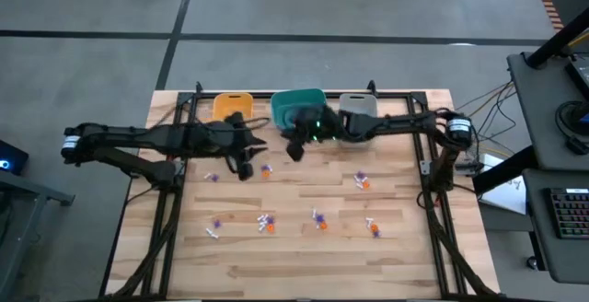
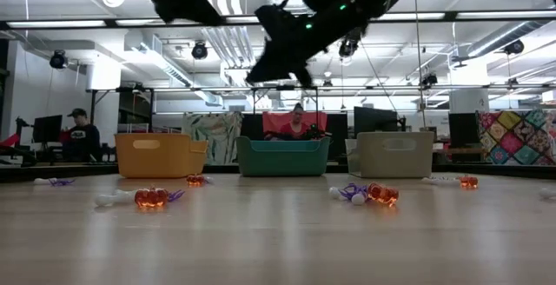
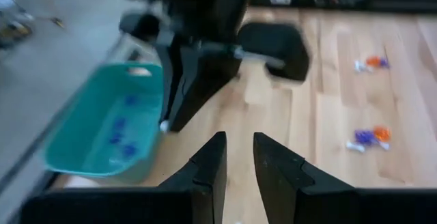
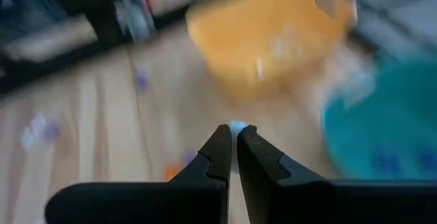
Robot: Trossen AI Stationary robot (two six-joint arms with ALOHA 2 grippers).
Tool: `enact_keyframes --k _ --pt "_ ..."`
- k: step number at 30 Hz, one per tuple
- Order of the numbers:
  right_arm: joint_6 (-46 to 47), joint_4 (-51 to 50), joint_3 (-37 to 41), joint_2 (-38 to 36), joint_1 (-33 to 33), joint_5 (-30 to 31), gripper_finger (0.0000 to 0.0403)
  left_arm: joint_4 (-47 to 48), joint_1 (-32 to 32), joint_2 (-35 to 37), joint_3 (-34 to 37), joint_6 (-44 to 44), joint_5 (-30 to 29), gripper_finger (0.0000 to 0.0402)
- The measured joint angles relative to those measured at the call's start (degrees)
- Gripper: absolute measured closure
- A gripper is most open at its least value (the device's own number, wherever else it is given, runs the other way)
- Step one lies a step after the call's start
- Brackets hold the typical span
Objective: Sort Halloween decoration
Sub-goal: Put the white bone toy into the yellow bin
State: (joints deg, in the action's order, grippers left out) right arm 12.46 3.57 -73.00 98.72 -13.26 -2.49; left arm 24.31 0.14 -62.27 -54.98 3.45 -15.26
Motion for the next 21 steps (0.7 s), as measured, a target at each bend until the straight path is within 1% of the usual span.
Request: enact_keyframes --k 2,4,8,12,15,17,21 --pt "-3.7 6.3 -1.5 2.5 -1.7 -3.4 0.0391 0.1 0.0 3.6 0.6 0.1 -1.5 0.0345" --pt "-6.3 12.4 -3.7 5.4 -3.0 -5.1 0.0391 -1.2 0.0 7.3 2.1 0.1 -2.5 0.0345" --pt "-10.6 19.0 -9.5 11.7 -4.9 -5.5 0.0391 -7.9 0.0 14.0 6.9 0.3 -2.8 0.0345" --pt "-12.8 19.8 -16.9 18.8 -6.2 -5.4 0.0391 -14.0 0.0 19.6 12.4 1.5 -2.8 0.0345" --pt "-12.2 19.5 -22.3 24.1 -6.6 -5.5 0.0391 -16.2 0.0 23.0 15.6 2.1 -2.8 0.0345" --pt "-11.8 18.8 -25.8 27.3 -6.7 -5.7 0.0391 -17.3 0.0 24.7 16.8 2.6 -2.8 0.0345" --pt "-11.5 17.6 -32.0 32.4 -6.7 -8.3 0.0391 -18.6 0.0 27.2 18.6 3.1 -2.8 0.0345"
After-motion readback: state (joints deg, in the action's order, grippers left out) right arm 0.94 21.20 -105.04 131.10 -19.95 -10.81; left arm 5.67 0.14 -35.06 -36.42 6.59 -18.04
